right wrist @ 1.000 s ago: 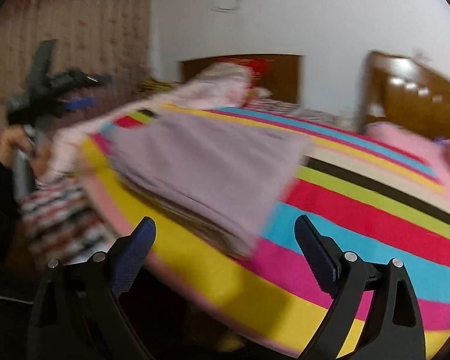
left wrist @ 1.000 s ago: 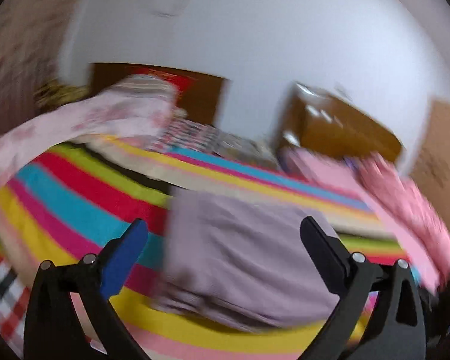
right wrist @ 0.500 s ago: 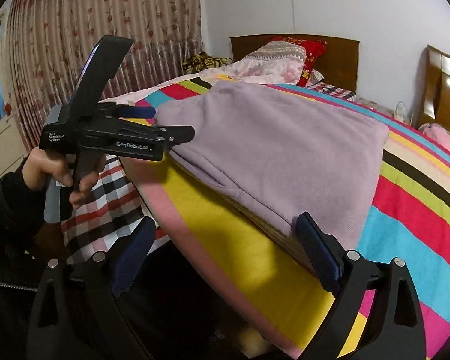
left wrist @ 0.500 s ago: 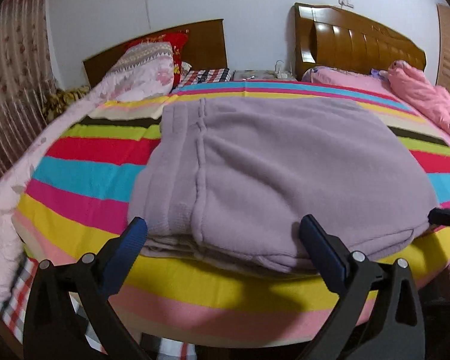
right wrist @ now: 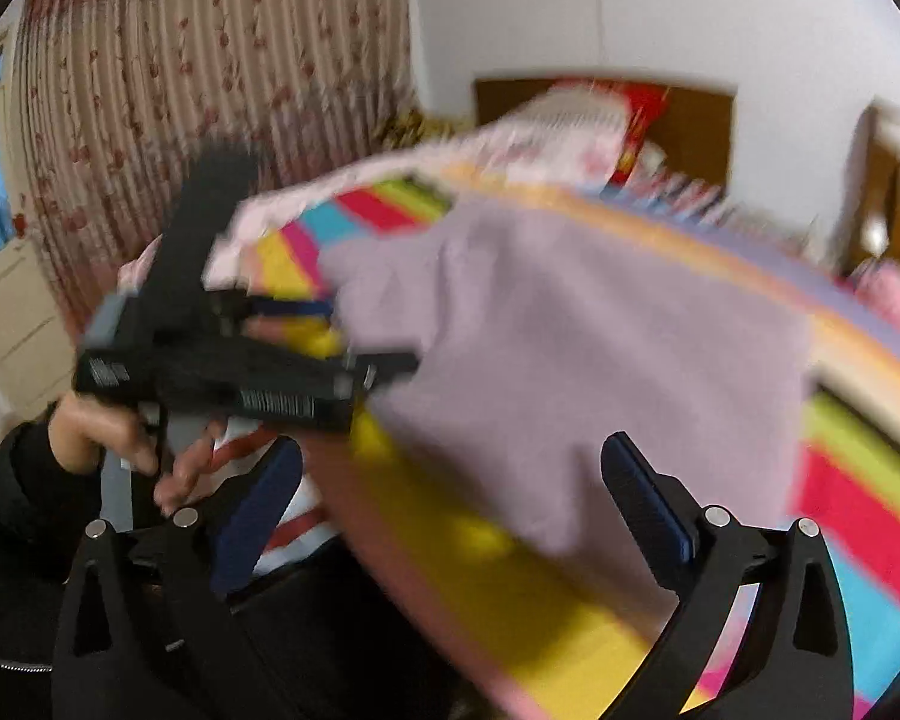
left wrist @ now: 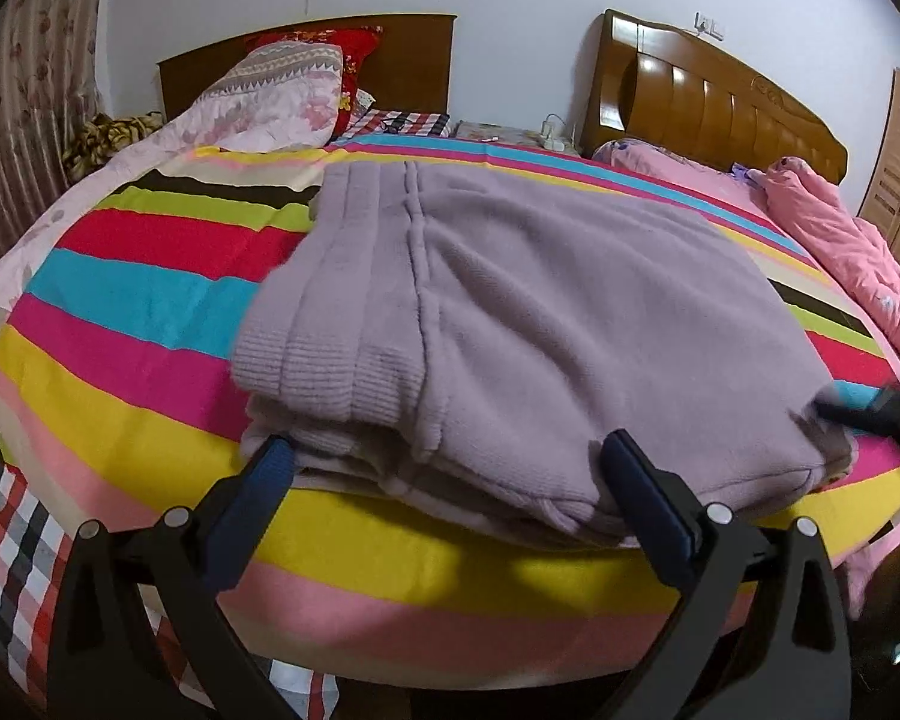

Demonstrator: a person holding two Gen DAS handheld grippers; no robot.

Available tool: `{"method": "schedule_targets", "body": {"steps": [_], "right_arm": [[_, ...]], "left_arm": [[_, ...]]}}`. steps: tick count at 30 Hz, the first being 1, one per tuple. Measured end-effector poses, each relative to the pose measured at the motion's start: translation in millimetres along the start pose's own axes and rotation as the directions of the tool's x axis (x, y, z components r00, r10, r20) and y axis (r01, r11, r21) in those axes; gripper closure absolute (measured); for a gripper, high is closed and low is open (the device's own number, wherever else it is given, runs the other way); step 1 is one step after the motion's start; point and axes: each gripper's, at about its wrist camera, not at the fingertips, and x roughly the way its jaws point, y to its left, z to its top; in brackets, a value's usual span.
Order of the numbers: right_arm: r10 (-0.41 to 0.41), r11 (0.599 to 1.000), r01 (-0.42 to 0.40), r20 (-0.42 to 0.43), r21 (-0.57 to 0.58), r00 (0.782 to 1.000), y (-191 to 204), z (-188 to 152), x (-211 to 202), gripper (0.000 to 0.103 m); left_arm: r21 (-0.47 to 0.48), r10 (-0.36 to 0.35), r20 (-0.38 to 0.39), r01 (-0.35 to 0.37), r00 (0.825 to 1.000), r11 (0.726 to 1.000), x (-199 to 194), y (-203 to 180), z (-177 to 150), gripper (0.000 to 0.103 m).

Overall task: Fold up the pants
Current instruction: 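Lower the folded lavender pants onto the striped sheet and open the left gripper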

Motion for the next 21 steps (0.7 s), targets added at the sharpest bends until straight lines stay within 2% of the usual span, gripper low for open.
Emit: {"method": "schedule_targets", "body": {"steps": [1, 3, 6, 10, 12, 14, 16, 19, 20, 21], "right_arm": [[-0.028, 0.999, 0.029, 0.028, -0.034, 0.999, 4.2, -6.5, 0.9, 0.005], [-0.057, 0.996, 0.059, 0.031, -0.069, 0.998, 10.1, -8.2, -1.0, 0.005], [-0.046, 0.998, 0.048, 0.043, -0.049, 0.998, 7.5, -5.0, -12.8, 0.005], [-0.050, 0.999, 0.049, 0.113, 0.015, 0.992, -7.0, -1.3, -36.9, 0.005], [-0.081, 0.996, 0.074, 0.156, 0.053, 0.984, -15.7, -0.3, -47.0, 0.005], [-0.108, 0.990, 0.091, 0.163, 0.108, 0.981, -26.8, 0.4, -50.2, 0.005], [-0.081, 0.987, 0.061, 0.131, 0.149, 0.988, -36.7, -0.7, -44.6, 0.005], [-0.013, 0.988, 0.004, 0.062, 0.151, 0.998, -39.5, -9.8, -31.1, 0.005], [-0.004, 0.994, 0.000, 0.039, 0.112, 0.999, -35.8, -13.0, -26.2, 0.004], [-0.009, 0.997, 0.006, 0.037, 0.082, 0.999, -32.1, -14.6, -26.6, 0.004]], "left_arm": [[0.000, -0.002, -0.001, 0.002, 1.000, 1.000, 0.7, -0.7, 1.1, 0.001], [-0.001, -0.003, 0.000, 0.003, 1.000, 1.000, -1.2, 0.0, 0.7, 0.001], [0.008, 0.031, 0.011, -0.031, 0.999, 0.999, -10.5, 0.3, 2.6, 0.001], [0.058, 0.124, 0.128, -0.132, 0.984, 0.990, -49.1, -9.1, 13.2, 0.002], [0.068, 0.110, 0.217, -0.127, 0.970, 0.990, -72.5, -16.3, 26.4, 0.002], [0.097, 0.052, 0.274, -0.081, 0.960, 0.992, -84.1, -27.5, 40.0, 0.002], [0.138, 0.003, 0.258, -0.040, 0.966, 0.990, -75.0, -39.8, 50.5, 0.002], [0.142, -0.065, 0.128, 0.046, 0.990, 0.989, -26.5, -44.3, 54.4, 0.002], [0.123, -0.068, 0.087, 0.057, 0.994, 0.991, -9.5, -40.3, 50.4, 0.002], [0.113, -0.042, 0.039, 0.037, 0.998, 0.993, 7.9, -35.0, 42.2, 0.002]]}}
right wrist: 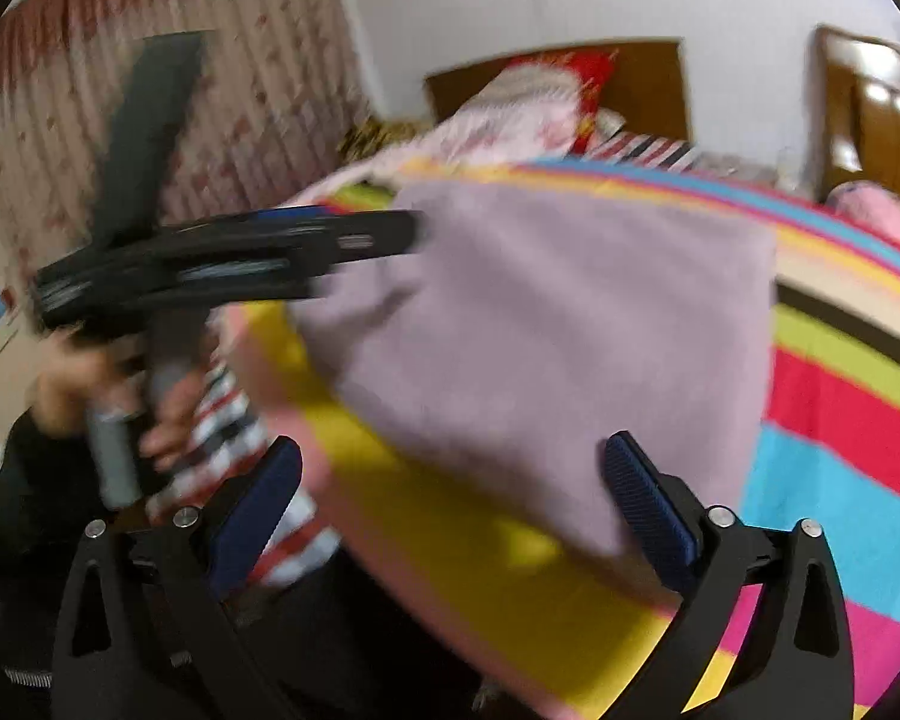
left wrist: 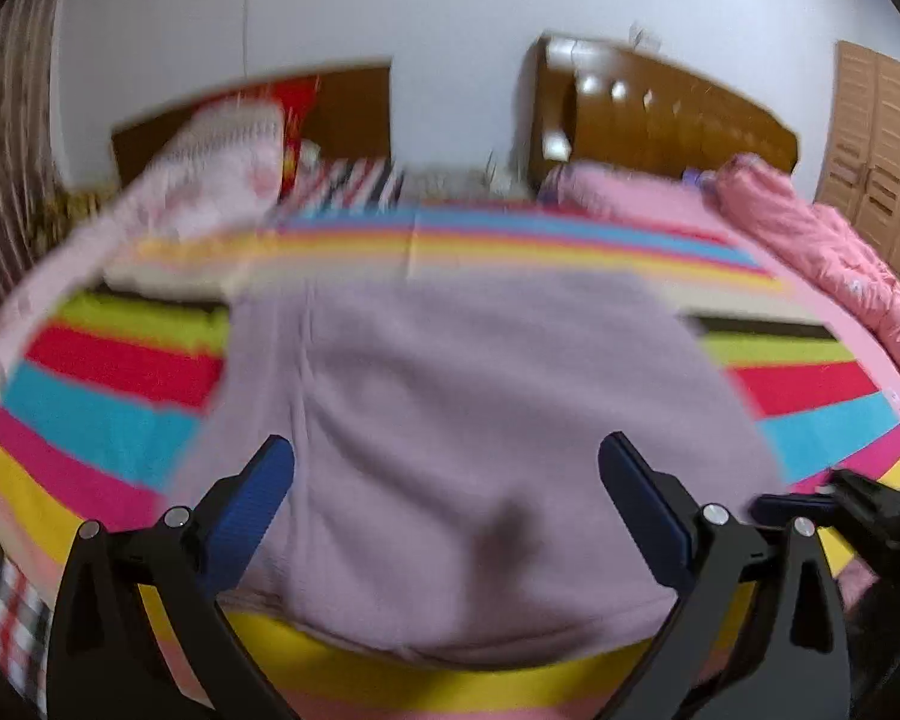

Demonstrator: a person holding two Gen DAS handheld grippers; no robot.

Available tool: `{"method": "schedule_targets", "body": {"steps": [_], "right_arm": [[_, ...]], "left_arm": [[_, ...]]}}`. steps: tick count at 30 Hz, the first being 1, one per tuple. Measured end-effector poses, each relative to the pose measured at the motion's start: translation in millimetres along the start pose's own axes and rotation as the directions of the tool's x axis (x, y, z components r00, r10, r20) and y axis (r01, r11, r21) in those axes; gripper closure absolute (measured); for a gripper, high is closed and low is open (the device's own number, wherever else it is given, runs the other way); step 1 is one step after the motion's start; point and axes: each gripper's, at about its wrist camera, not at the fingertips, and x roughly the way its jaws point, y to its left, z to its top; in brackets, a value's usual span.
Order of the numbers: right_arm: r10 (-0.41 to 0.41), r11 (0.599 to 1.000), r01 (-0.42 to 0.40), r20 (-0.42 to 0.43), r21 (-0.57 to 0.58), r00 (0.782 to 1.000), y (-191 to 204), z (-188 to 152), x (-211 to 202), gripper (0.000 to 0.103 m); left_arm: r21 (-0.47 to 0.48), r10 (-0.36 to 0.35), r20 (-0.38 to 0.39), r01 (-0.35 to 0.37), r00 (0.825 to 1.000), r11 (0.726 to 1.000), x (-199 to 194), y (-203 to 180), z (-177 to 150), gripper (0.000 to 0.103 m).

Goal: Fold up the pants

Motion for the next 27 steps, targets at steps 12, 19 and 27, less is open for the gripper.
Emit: {"method": "schedule_targets", "body": {"steps": [12, 19, 27], "right_arm": [[0.342, 0.937, -0.339, -0.022, 0.091, 0.940, -117.9, 128.4, 13.7, 0.004], [0.075, 0.996, -0.064, -0.190, 0.063, 0.979, -179.3, 166.2, 79.8, 0.007], [0.183, 0.963, -0.232, -0.303, -0.135, 0.935, -149.9, 144.2, 83.5, 0.006]], "left_arm": [[0.084, 0.029, -0.003, -0.029, 1.000, 0.996, 11.7, 7.5, -19.4, 0.003], [0.087, 0.010, -0.002, -0.010, 1.000, 0.996, 12.5, 14.8, -19.0, 0.003], [0.099, 0.002, 0.000, -0.002, 1.000, 0.995, 11.9, 14.4, -21.0, 0.003]]}}
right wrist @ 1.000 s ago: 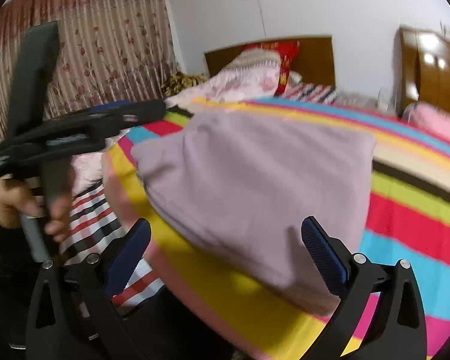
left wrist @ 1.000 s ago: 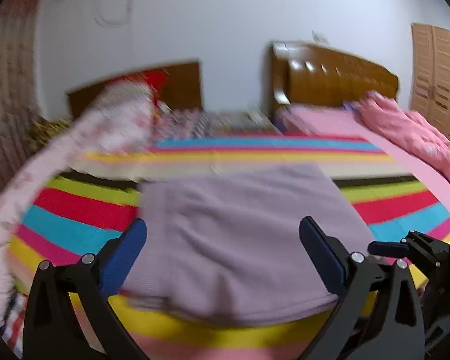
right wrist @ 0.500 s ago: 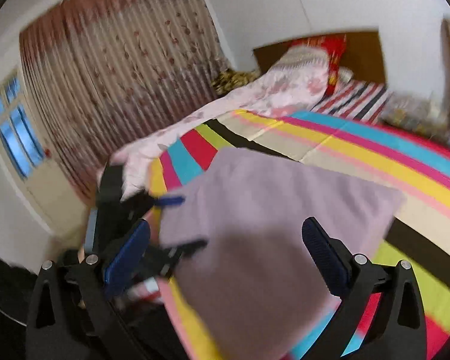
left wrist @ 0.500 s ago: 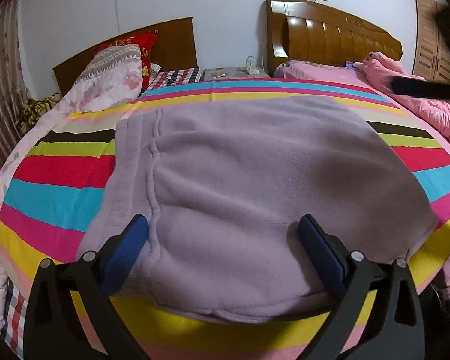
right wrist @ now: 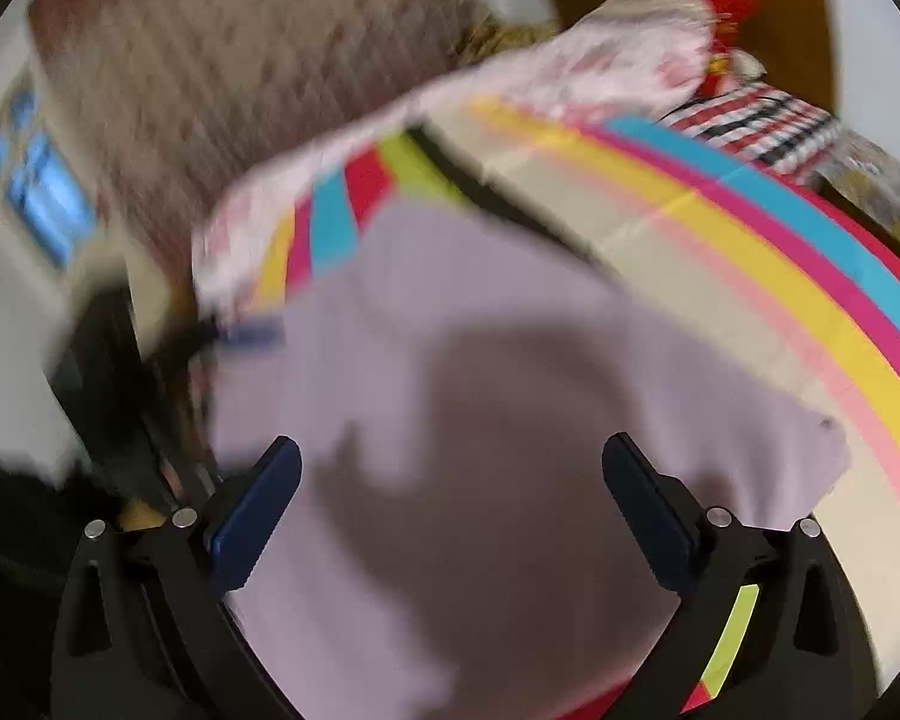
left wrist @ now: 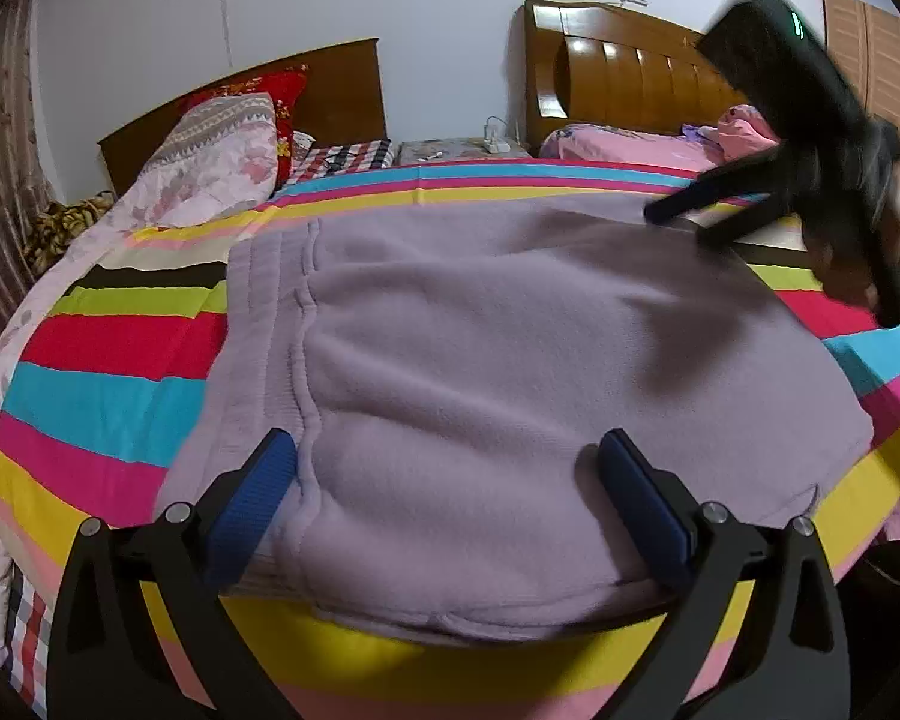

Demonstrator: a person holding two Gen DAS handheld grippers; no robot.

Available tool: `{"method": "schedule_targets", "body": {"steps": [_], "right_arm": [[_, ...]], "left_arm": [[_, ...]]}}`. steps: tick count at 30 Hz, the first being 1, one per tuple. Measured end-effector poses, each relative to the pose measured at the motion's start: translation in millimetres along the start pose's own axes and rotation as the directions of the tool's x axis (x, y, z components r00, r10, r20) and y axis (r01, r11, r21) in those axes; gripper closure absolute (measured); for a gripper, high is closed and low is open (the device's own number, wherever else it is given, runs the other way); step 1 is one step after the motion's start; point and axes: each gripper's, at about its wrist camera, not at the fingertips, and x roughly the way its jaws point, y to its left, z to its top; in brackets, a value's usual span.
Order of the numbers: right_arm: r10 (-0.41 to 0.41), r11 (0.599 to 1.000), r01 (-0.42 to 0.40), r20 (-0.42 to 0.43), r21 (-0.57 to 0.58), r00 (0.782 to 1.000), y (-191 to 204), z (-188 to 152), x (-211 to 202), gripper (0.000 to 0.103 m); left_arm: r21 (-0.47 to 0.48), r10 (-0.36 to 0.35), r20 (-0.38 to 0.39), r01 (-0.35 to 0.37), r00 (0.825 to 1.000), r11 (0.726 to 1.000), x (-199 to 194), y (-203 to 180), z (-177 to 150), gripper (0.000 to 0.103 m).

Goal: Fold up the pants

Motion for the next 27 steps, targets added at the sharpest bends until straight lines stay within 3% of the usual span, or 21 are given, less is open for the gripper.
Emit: {"method": "schedule_targets", "body": {"steps": [2, 3, 4, 6, 7, 11, 13, 14, 16, 17, 18, 20, 21, 23, 24, 27], "right_arm": [[-0.109, 0.981, 0.104, 0.022, 0.162, 0.994, -40.9, 2.2, -1.6, 0.006], [-0.074, 0.958, 0.049, 0.078, 0.282, 0.994, -57.8, 4.9, -10.1, 0.006], [-0.046, 0.954, 0.011, 0.109, 0.299, 0.993, -60.0, 8.9, -14.0, 0.006], [0.026, 0.978, -0.057, 0.150, 0.200, 0.988, -32.7, 33.9, -16.6, 0.005], [0.092, 0.987, -0.108, 0.133, 0.121, 0.987, -9.5, 52.8, -9.3, 0.005], [0.249, 0.968, -0.249, 0.004, 0.012, 0.968, 34.7, 106.0, 38.3, 0.005], [0.330, 0.944, -0.330, -0.085, 0.020, 0.940, 43.4, 126.2, 74.5, 0.005], [0.393, 0.920, -0.388, -0.154, 0.060, 0.907, 44.9, 132.9, 97.4, 0.005], [0.400, 0.916, -0.395, -0.190, 0.066, 0.897, 46.9, 132.7, 116.9, 0.004], [0.431, 0.902, -0.422, -0.162, 0.084, 0.888, 41.3, 140.4, 118.2, 0.005], [0.431, 0.901, -0.419, -0.116, 0.112, 0.895, 33.9, 145.6, 113.6, 0.007], [0.338, 0.926, -0.331, -0.005, 0.181, 0.941, 15.9, 151.0, 97.0, 0.006], [0.318, 0.925, -0.317, 0.029, 0.208, 0.948, 9.7, 152.0, 88.3, 0.006], [0.346, 0.903, -0.364, 0.114, 0.229, 0.931, 0.0, 142.2, 58.1, 0.006], [0.323, 0.910, -0.349, 0.149, 0.224, 0.935, -0.8, 135.9, 42.5, 0.006], [0.167, 0.948, -0.223, 0.243, 0.228, 0.956, -11.2, 99.8, -8.3, 0.005]], "left_arm": [[0.003, -0.007, 0.002, 0.007, 1.000, 1.000, -0.5, 1.6, -0.5, 0.003], [0.004, -0.006, 0.005, 0.005, 1.000, 1.000, -0.6, 1.4, -0.9, 0.003], [0.004, -0.002, 0.009, 0.002, 1.000, 1.000, -0.6, 1.1, -1.4, 0.003], [0.001, 0.005, 0.010, -0.005, 1.000, 1.000, -0.4, 0.2, -1.6, 0.002], [0.000, 0.008, 0.011, -0.008, 1.000, 1.000, -0.4, -0.6, -1.8, 0.002], [-0.009, 0.029, 0.039, -0.028, 0.999, 1.000, -1.4, -4.2, -5.0, 0.002], [-0.010, 0.037, 0.045, -0.036, 0.998, 0.999, -2.1, -6.7, -6.3, 0.002], [-0.011, 0.035, 0.045, -0.035, 0.998, 0.999, -2.3, -6.7, -6.6, 0.002], [-0.008, 0.034, 0.045, -0.034, 0.998, 0.999, -2.5, -7.4, -7.5, 0.002], [-0.006, 0.035, 0.043, -0.034, 0.998, 0.999, -3.0, -7.9, -8.5, 0.002], [-0.003, 0.033, 0.039, -0.033, 0.999, 0.999, -3.3, -9.0, -8.4, 0.002], [0.012, 0.027, 0.013, -0.027, 1.000, 1.000, -4.7, -9.6, -5.5, 0.002], [0.019, 0.021, -0.003, -0.021, 1.000, 1.000, -6.4, -9.3, -3.0, 0.002], [0.029, -0.020, -0.047, 0.021, 0.999, 0.999, -17.8, -7.3, 8.4, 0.002], [0.025, -0.052, -0.039, 0.053, 0.998, 0.998, -24.7, -4.8, 14.0, 0.002], [-0.025, -0.196, 0.043, 0.197, 0.980, 0.980, -45.9, 12.2, 43.3, 0.002]]}}
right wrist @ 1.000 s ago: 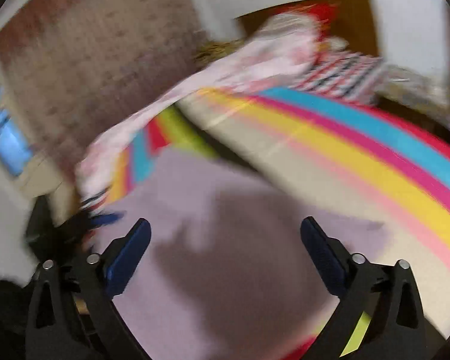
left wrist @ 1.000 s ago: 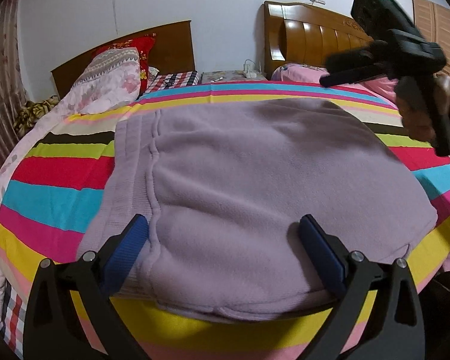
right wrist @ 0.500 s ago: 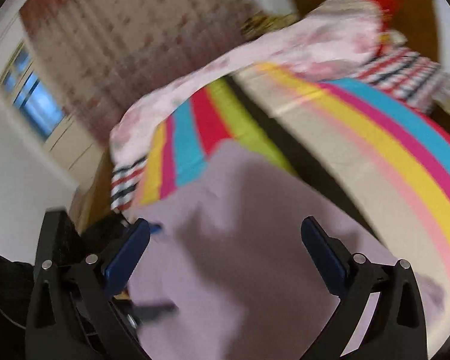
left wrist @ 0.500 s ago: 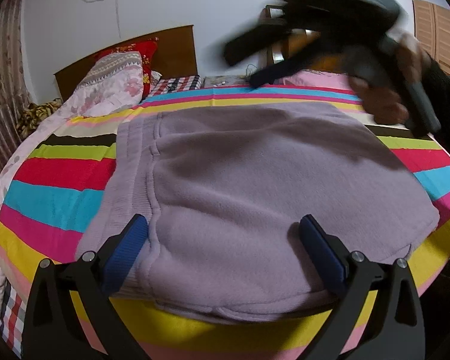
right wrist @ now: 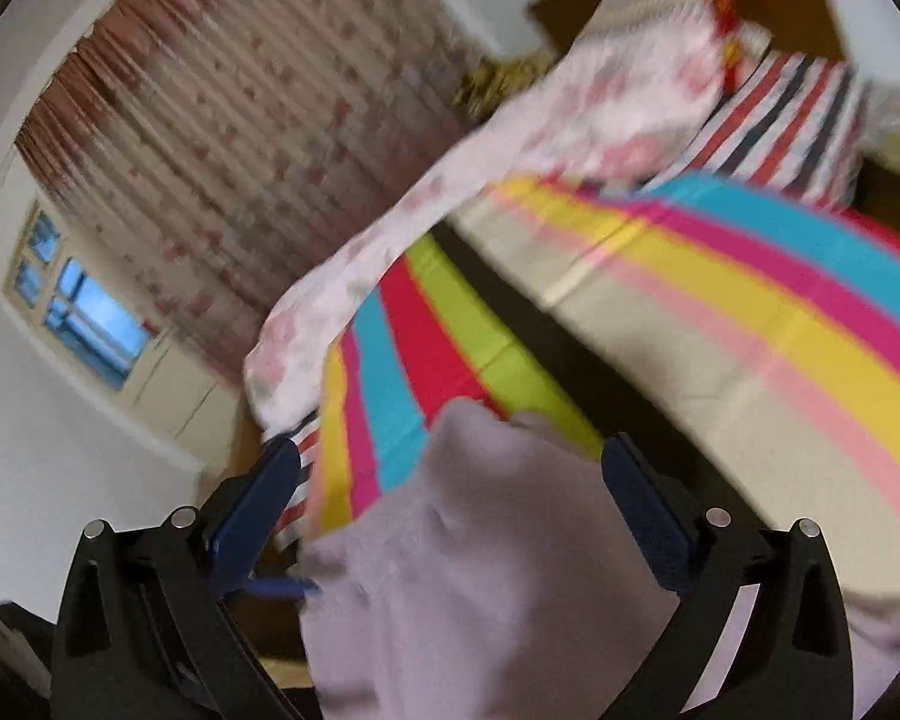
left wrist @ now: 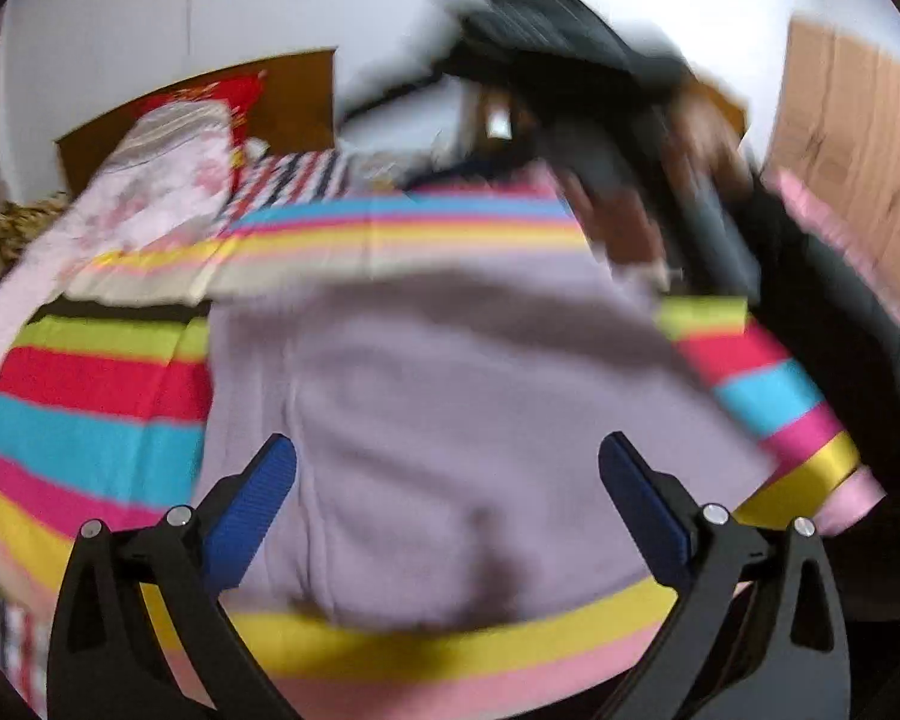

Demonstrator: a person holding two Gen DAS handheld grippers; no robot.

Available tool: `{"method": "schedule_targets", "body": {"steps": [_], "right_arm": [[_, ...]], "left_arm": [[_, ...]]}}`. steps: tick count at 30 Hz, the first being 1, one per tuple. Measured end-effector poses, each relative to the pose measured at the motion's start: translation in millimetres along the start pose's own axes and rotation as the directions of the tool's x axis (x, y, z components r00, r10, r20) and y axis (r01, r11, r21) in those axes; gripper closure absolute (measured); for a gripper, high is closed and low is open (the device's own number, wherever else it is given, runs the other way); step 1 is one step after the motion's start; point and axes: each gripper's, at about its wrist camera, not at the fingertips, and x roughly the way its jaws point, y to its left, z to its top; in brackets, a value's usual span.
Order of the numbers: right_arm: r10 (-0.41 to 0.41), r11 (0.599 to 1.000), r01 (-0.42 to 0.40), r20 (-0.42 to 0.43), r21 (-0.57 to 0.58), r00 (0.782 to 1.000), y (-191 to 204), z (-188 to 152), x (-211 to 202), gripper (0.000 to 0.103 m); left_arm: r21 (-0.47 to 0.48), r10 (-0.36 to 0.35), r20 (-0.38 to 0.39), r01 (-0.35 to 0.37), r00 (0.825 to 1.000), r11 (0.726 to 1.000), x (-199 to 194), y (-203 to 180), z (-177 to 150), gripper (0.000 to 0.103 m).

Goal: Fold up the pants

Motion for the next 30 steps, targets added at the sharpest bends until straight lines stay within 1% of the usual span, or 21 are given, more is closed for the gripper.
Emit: {"method": "schedule_targets", "body": {"steps": [2, 4, 7, 9, 11, 12, 13, 14, 16, 18, 19, 20, 21, 23, 24, 25, 26, 27, 28, 29, 30], "right_arm": [[-0.150, 0.989, 0.150, 0.069, 0.007, 0.986, -9.2, -17.2, -29.1, 0.005], [-0.278, 0.960, 0.275, 0.081, 0.043, 0.957, -22.9, -38.2, -48.8, 0.005], [-0.329, 0.944, 0.327, 0.047, 0.043, 0.943, -21.6, -77.8, -57.9, 0.005], [-0.430, 0.903, 0.430, 0.014, 0.002, 0.903, -11.9, -108.5, -54.6, 0.005], [-0.503, 0.864, 0.502, -0.064, -0.045, 0.862, -7.1, -135.1, -32.8, 0.005], [-0.545, 0.838, 0.541, -0.090, -0.070, 0.834, -8.8, -143.8, -21.0, 0.005], [-0.566, 0.824, 0.560, -0.083, -0.087, 0.820, -12.4, -153.1, -21.3, 0.005], [-0.553, 0.832, 0.550, -0.052, -0.068, 0.831, -13.4, -155.3, -27.7, 0.005], [-0.546, 0.837, 0.547, -0.051, -0.011, 0.836, -22.0, -154.8, -36.8, 0.005], [-0.563, 0.825, 0.565, -0.044, 0.038, 0.825, -26.1, -155.5, -45.8, 0.005], [-0.584, 0.809, 0.586, -0.037, 0.056, 0.811, -19.1, -155.9, -49.9, 0.005], [-0.592, 0.804, 0.591, -0.017, 0.055, 0.806, -9.2, -159.7, -58.4, 0.005], [-0.581, 0.813, 0.580, 0.010, 0.044, 0.814, 1.0, -158.5, -59.4, 0.005], [-0.531, 0.847, 0.531, 0.061, 0.016, 0.845, 33.7, -166.6, -67.3, 0.005], [-0.512, 0.858, 0.514, 0.066, -0.005, 0.856, 45.4, -172.8, -66.5, 0.005], [-0.502, 0.863, 0.504, 0.053, -0.041, 0.864, 55.5, -180.4, -59.6, 0.005], [-0.506, 0.859, 0.506, 0.022, -0.078, 0.862, 62.1, -191.5, -49.5, 0.005], [-0.515, 0.853, 0.512, -0.008, -0.099, 0.857, 64.1, -199.8, -39.3, 0.004], [-0.535, 0.840, 0.530, -0.010, -0.119, 0.845, 67.1, -207.5, -32.4, 0.004], [-0.557, 0.821, 0.555, 0.028, -0.133, 0.830, 73.7, -213.1, -33.1, 0.004], [-0.559, 0.821, 0.557, 0.023, -0.124, 0.829, 76.6, -214.1, -35.5, 0.004]], "left_arm": [[-0.063, -0.049, 0.039, 0.052, 0.998, 0.997, 4.0, 16.1, 21.5, 0.002], [-0.114, -0.024, 0.001, 0.024, 1.000, 0.993, 23.8, 30.4, 34.6, 0.002], [-0.138, 0.013, -0.062, -0.021, 0.998, 0.990, 54.3, 37.3, 35.7, 0.002], [-0.121, 0.026, -0.103, -0.038, 0.994, 0.992, 68.2, 34.5, 25.5, 0.002], [-0.060, 0.127, -0.133, -0.136, 0.983, 0.989, 78.3, 29.2, 11.4, 0.002], [-0.026, 0.155, -0.124, -0.159, 0.980, 0.987, 80.4, 25.6, 6.2, 0.002], [-0.006, 0.166, -0.114, -0.168, 0.979, 0.986, 80.3, 22.8, 2.7, 0.002], [-0.006, 0.169, -0.114, -0.170, 0.979, 0.985, 81.7, 23.8, 1.4, 0.002], [-0.023, 0.151, -0.113, -0.154, 0.982, 0.988, 83.5, 29.4, -0.1, 0.001], [-0.032, 0.126, -0.113, -0.130, 0.986, 0.991, 84.4, 36.2, -1.0, 0.001], [-0.038, 0.123, -0.119, -0.128, 0.985, 0.991, 82.5, 37.1, -0.2, 0.001], [-0.042, 0.134, -0.123, -0.140, 0.983, 0.989, 80.0, 38.0, 1.0, 0.001], [-0.045, 0.166, -0.121, -0.172, 0.979, 0.984, 70.7, 34.9, 1.8, 0.002], [-0.047, 0.173, -0.071, -0.177, 0.982, 0.983, 54.3, 31.0, 1.5, 0.002], [-0.050, 0.177, -0.048, -0.179, 0.983, 0.982, 45.1, 26.5, -2.5, 0.002], [-0.051, 0.190, -0.056, -0.193, 0.980, 0.980, 44.4, 25.8, -5.1, 0.002], [-0.051, 0.244, -0.123, -0.252, 0.962, 0.966, 54.7, 28.3, -13.3, 0.002], [-0.046, 0.277, -0.158, -0.287, 0.948, 0.957, 62.2, 31.6, -18.8, 0.001], [-0.049, 0.279, -0.155, -0.289, 0.948, 0.956, 67.1, 35.8, -26.8, 0.001], [-0.059, 0.273, -0.137, -0.283, 0.952, 0.957, 64.4, 37.4, -29.1, 0.001], [-0.063, 0.277, -0.141, -0.288, 0.950, 0.956, 62.0, 37.5, -29.9, 0.001]]}}
